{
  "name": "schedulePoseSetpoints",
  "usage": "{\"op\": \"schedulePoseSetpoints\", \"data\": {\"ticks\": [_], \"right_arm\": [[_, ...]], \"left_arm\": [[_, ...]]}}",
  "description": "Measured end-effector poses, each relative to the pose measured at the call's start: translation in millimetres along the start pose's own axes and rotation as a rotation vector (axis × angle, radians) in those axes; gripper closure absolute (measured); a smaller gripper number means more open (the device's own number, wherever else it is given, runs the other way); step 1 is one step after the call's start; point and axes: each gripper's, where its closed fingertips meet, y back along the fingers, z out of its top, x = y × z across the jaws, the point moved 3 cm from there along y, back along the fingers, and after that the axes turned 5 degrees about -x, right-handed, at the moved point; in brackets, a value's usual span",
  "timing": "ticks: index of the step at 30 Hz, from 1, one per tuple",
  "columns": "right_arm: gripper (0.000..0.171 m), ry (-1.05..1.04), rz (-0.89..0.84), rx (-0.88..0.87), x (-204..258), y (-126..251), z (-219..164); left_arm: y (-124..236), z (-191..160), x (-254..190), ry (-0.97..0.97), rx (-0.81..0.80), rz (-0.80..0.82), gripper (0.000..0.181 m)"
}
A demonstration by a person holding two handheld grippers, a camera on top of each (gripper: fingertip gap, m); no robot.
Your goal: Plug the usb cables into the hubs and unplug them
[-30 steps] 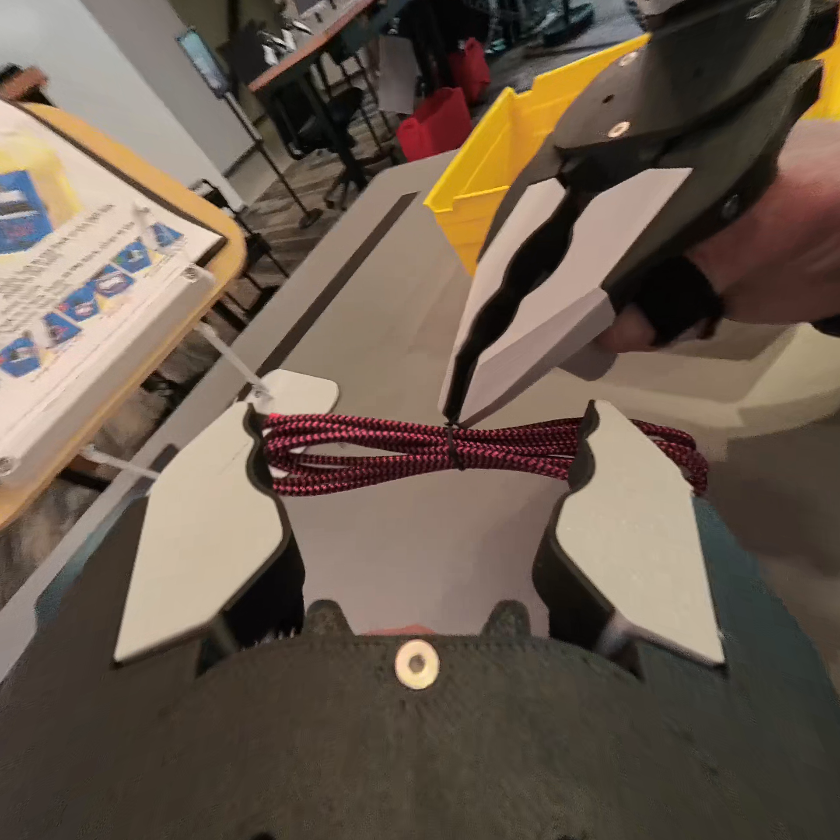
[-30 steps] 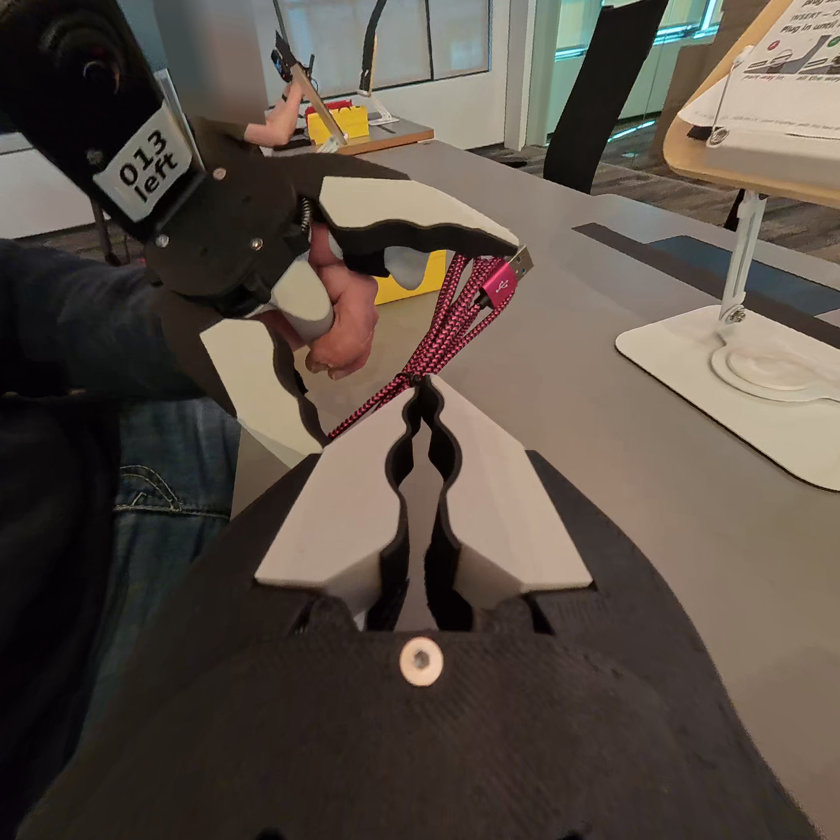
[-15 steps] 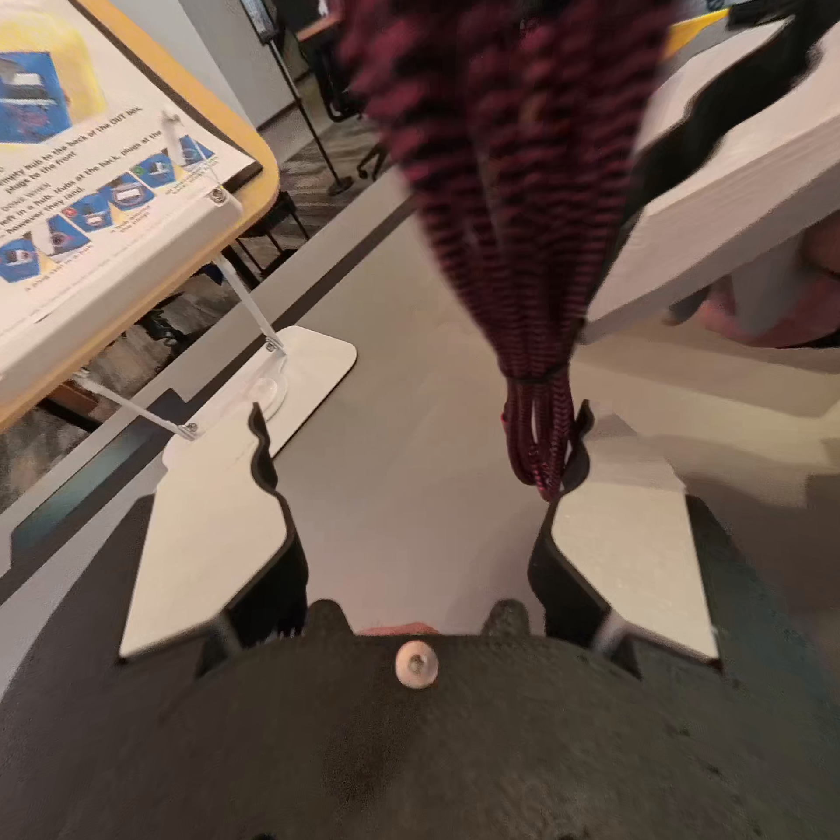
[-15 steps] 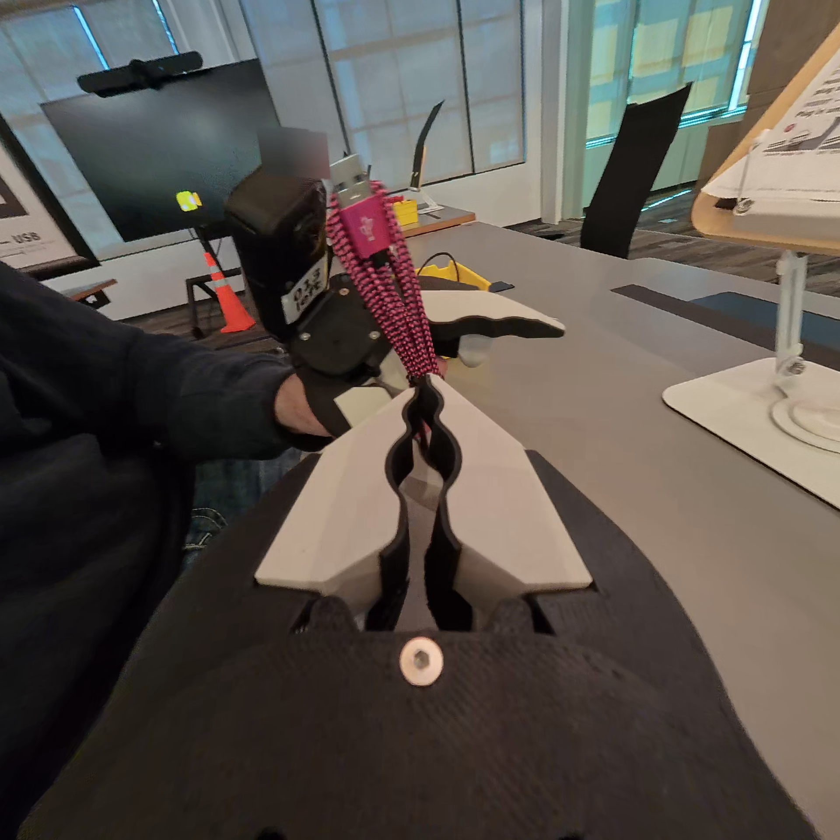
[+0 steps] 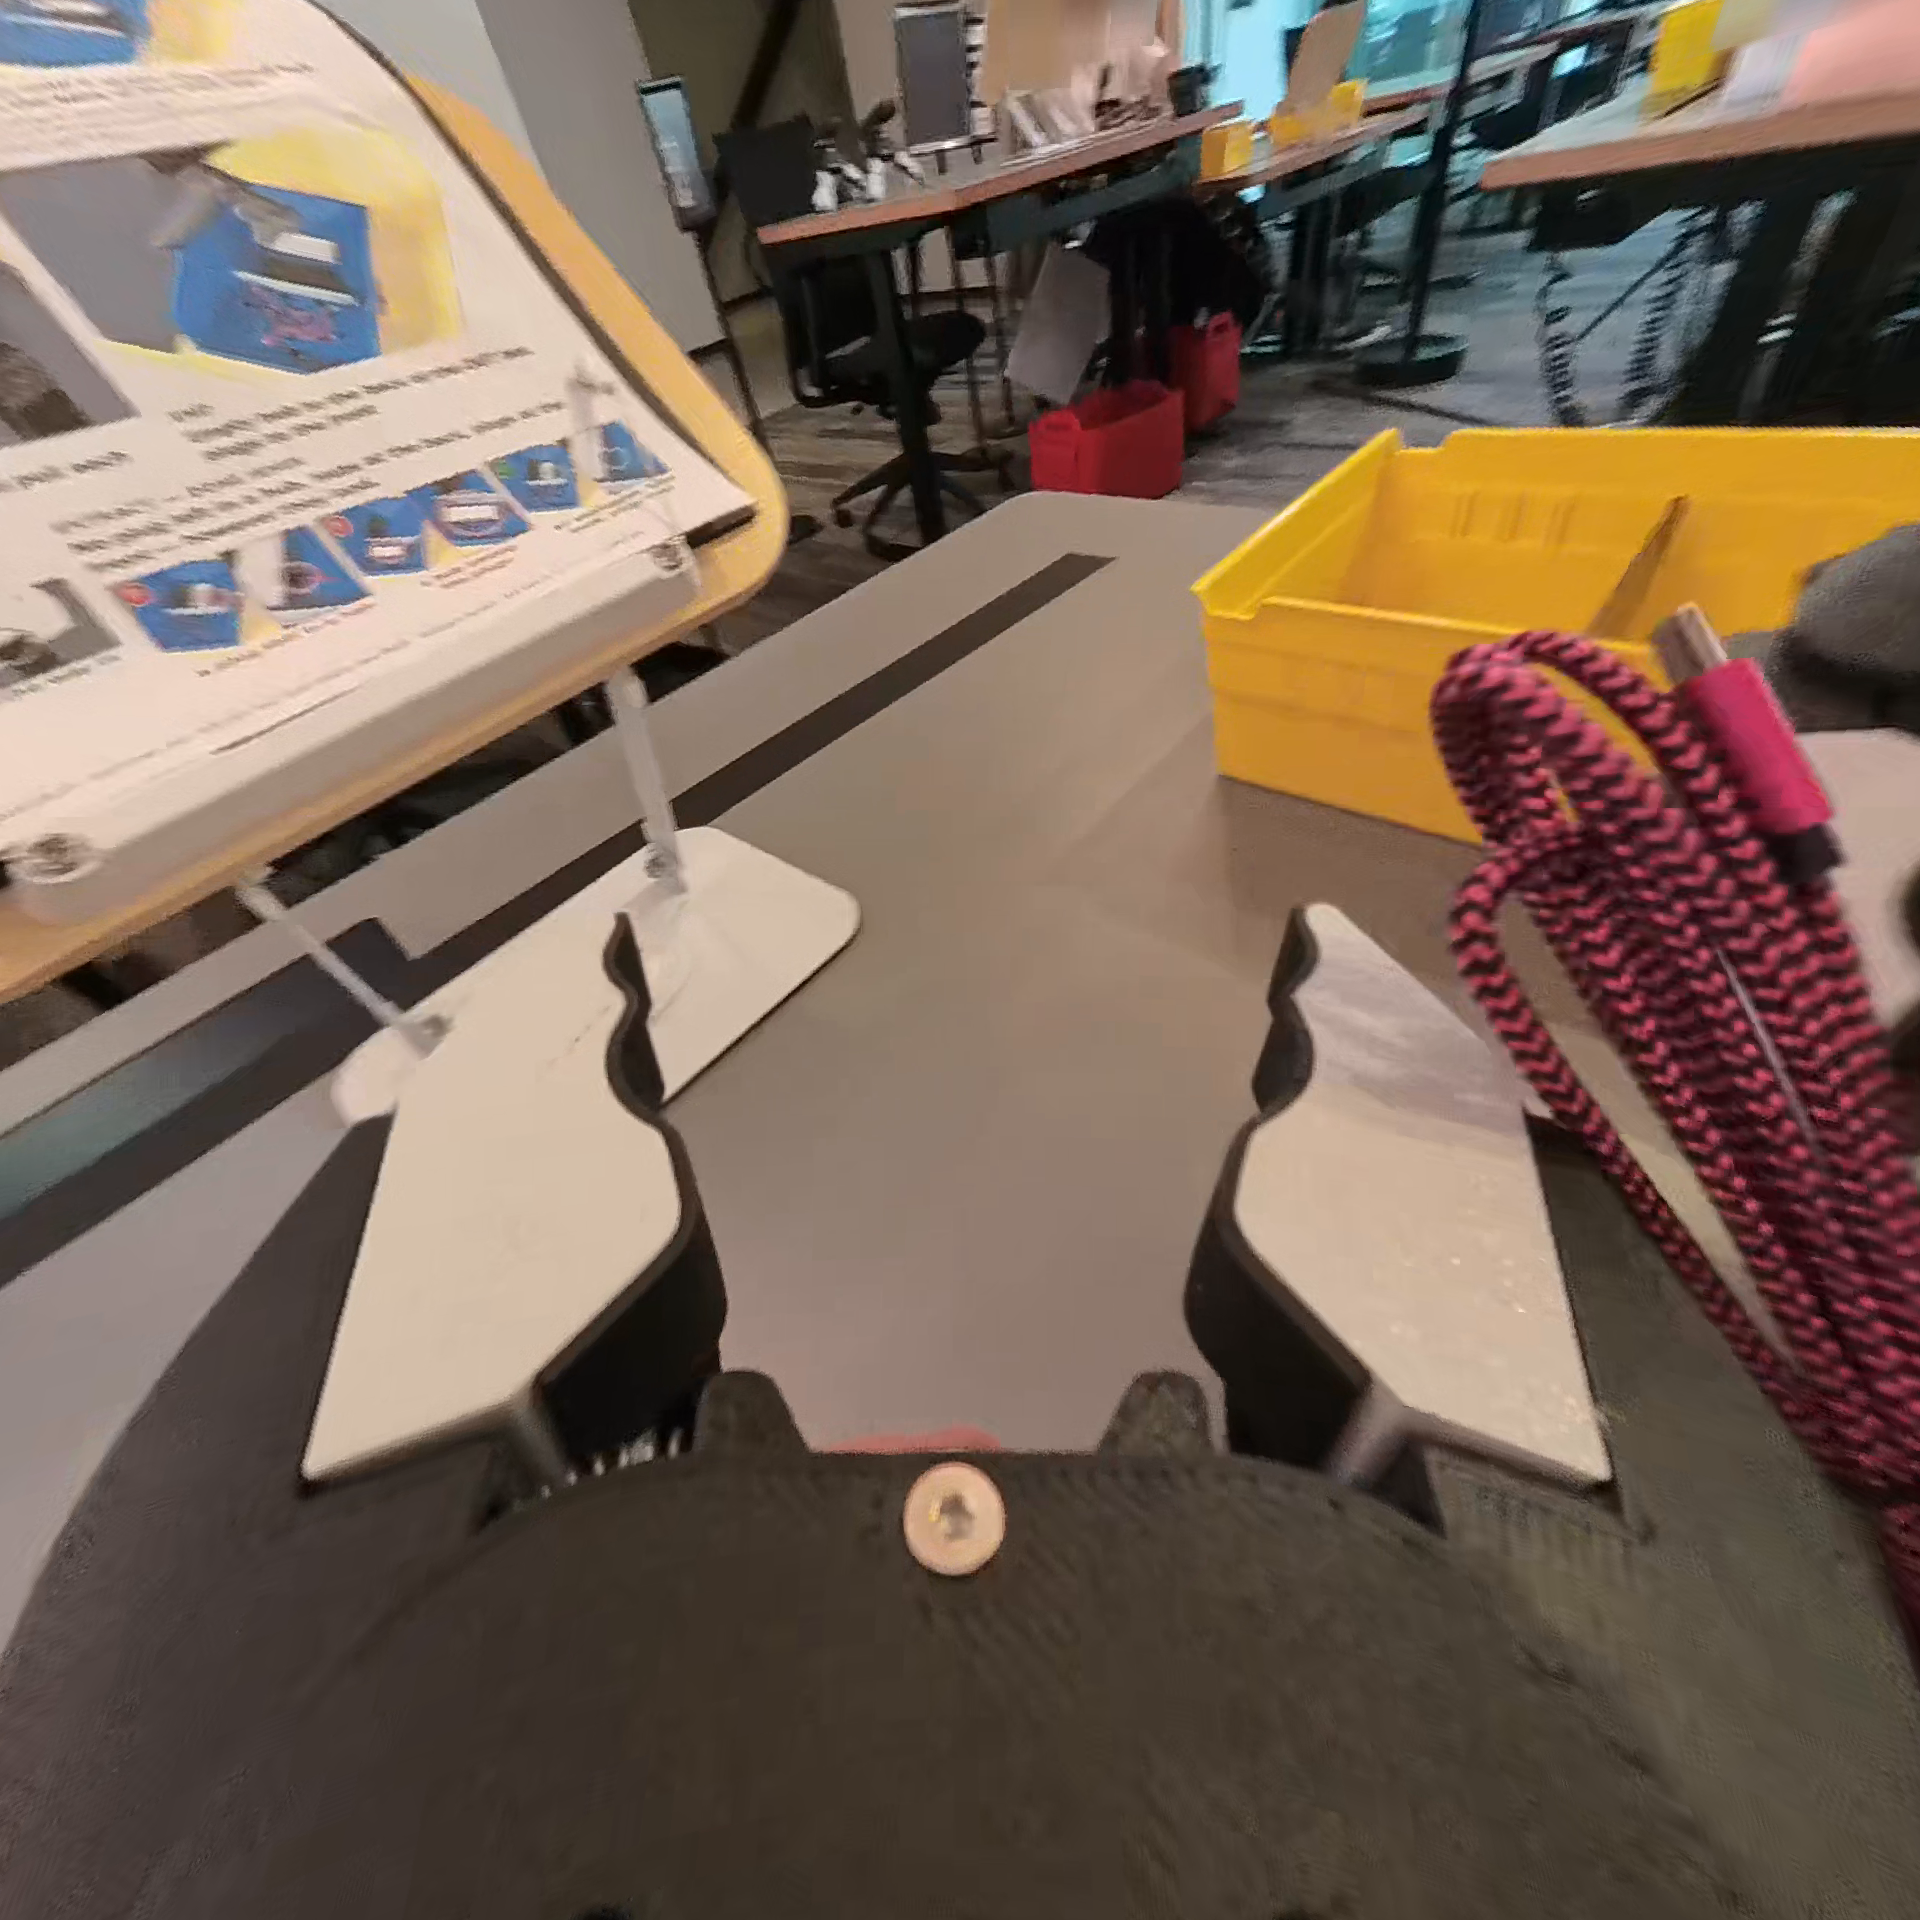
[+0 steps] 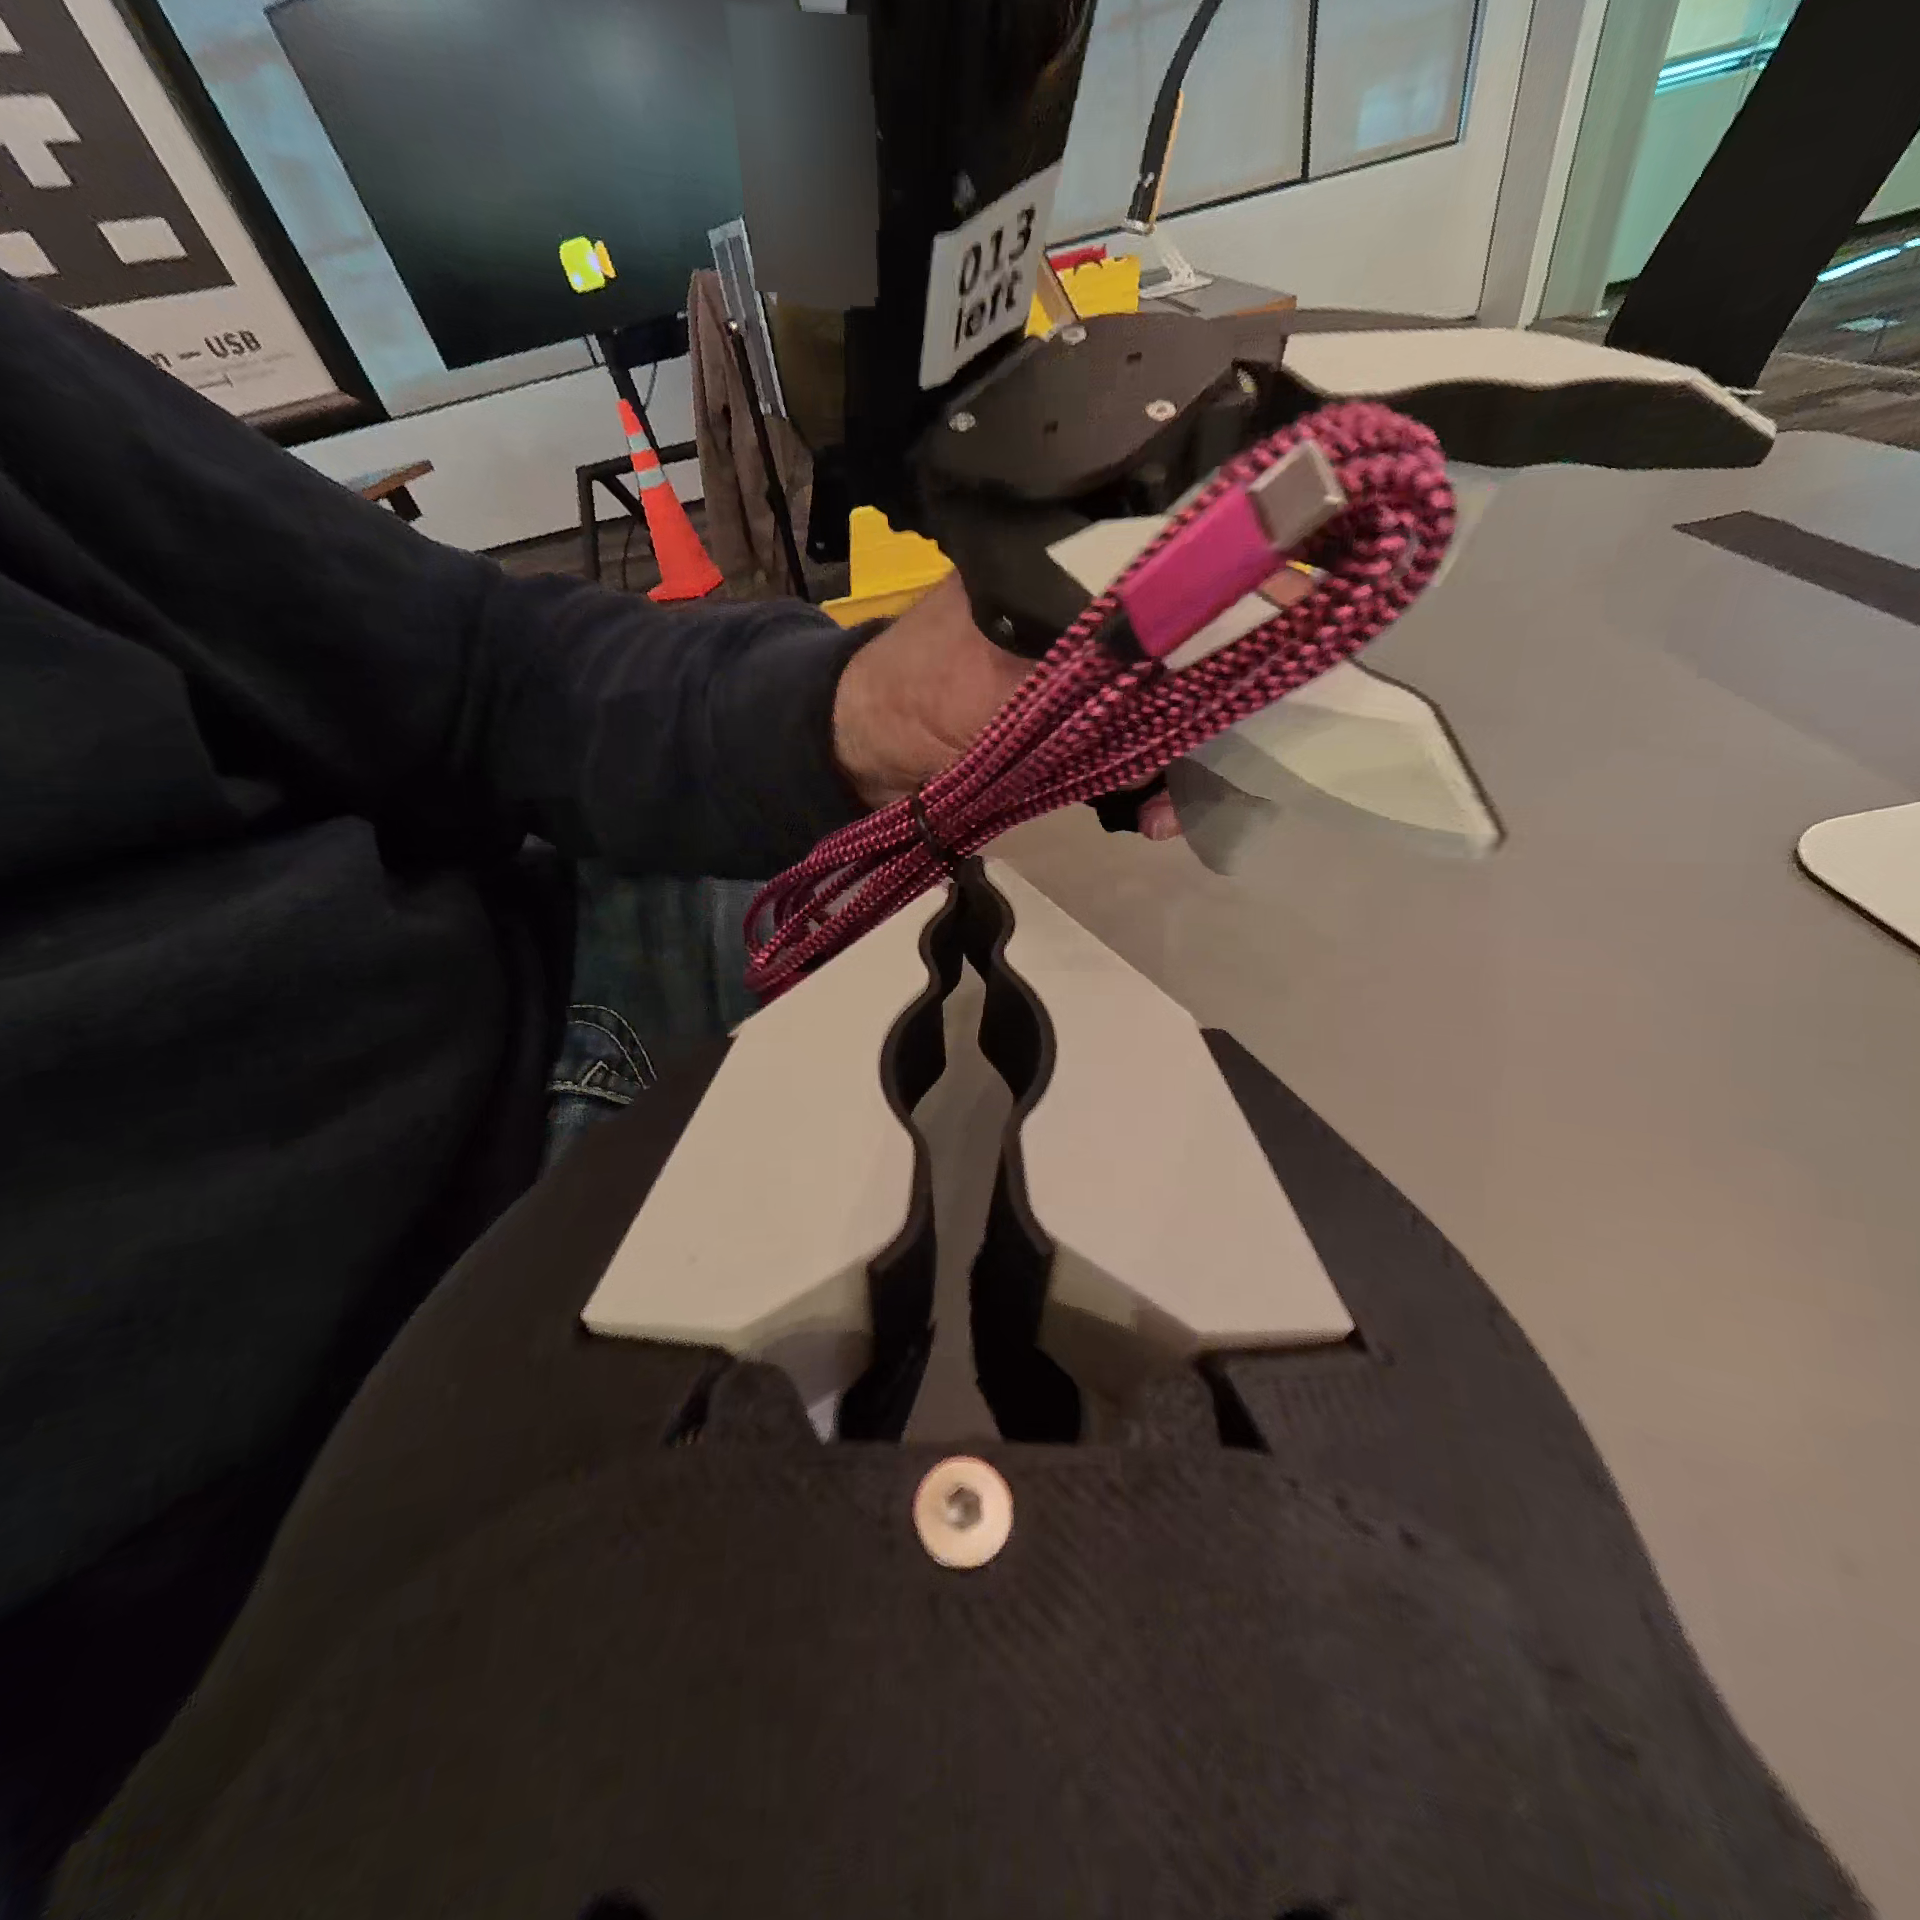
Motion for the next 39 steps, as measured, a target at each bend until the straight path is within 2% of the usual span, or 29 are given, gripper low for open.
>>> {"op": "schedulePoseSetpoints", "data": {"ticks": [5, 8, 15, 19, 21, 23, 27, 29, 31, 33, 37, 39], "right_arm": [[0.171, -0.006, -0.063, 0.045, -12.5, 2.9, -7.4], [0.171, 0.01, -0.109, 0.051, -18.6, 5.2, -5.5], [0.171, 0.037, -0.27, 0.191, -40.7, 6.7, -36.1], [0.171, 0.019, -0.285, 0.206, -36.2, 15.1, -43.2], [0.171, -0.032, -0.215, 0.249, -24.0, 18.4, -49.9], [0.158, -0.09, -0.154, 0.341, -9.0, 17.9, -62.1], [0.126, -0.114, -0.133, 0.551, 10.2, 4.0, -96.8], [0.124, -0.15, -0.149, 0.576, 6.0, -7.3, -107.8], [0.133, -0.224, -0.144, 0.573, 1.8, -22.0, -115.1], [0.154, -0.215, -0.156, 0.619, -4.6, -30.0, -123.0], [0.166, -0.177, -0.138, 0.625, -9.5, -41.3, -119.1], [0.167, -0.173, -0.148, 0.542, -16.4, -44.7, -108.4]], "left_arm": [[4.0, 13.9, -27.0, 0.022, -0.012, -0.211, 0.058], [8.7, 15.8, -46.9, -0.014, 0.043, -0.326, 0.053], [18.0, -15.4, -53.6, -0.127, 0.175, -0.289, 0.053], [37.6, -40.4, -56.3, -0.108, 0.293, -0.309, 0.061], [46.5, -55.9, -58.6, -0.11, 0.378, -0.318, 0.058], [55.5, -69.0, -60.8, -0.081, 0.432, -0.34, 0.06], [68.6, -81.1, -53.1, 0.012, 0.436, -0.319, 0.061], [74.6, -88.2, -50.4, 0.008, 0.455, -0.301, 0.062], [80.4, -95.7, -50.6, 0.015, 0.476, -0.295, 0.062], [85.1, -102.7, -51.3, 0.045, 0.483, -0.291, 0.062], [92.3, -113.0, -49.1, 0.089, 0.487, -0.267, 0.064], [94.4, -113.7, -45.5, 0.127, 0.473, -0.242, 0.067]]}}
